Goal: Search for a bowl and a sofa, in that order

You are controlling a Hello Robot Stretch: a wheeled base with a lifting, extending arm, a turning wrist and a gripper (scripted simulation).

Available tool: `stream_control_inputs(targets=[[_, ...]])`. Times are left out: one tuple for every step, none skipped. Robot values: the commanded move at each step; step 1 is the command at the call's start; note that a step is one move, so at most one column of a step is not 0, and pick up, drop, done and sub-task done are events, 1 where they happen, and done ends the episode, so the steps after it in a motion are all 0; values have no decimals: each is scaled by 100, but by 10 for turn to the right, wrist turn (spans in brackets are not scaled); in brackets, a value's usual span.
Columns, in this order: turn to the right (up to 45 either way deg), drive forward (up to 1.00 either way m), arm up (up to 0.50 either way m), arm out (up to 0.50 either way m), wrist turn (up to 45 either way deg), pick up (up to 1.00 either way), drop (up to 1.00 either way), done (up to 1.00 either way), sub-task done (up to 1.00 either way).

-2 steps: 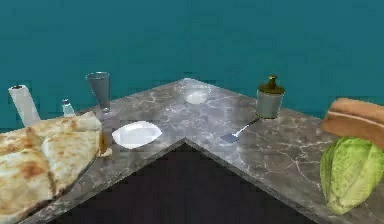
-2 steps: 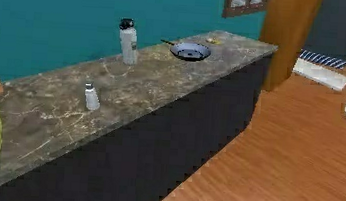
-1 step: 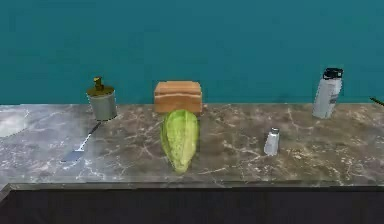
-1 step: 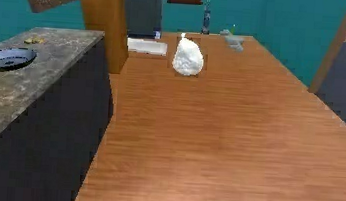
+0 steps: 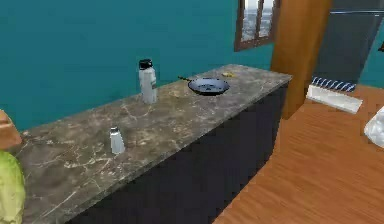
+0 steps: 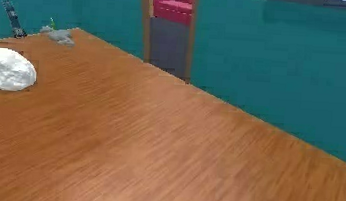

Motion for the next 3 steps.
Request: stream_control_inputs(targets=[[450, 0, 0, 0, 0, 0, 0, 0, 0], [390, 0, 0, 0, 0, 0, 0, 0, 0], [0, 100, 0, 0, 0, 0, 0, 0, 0]])
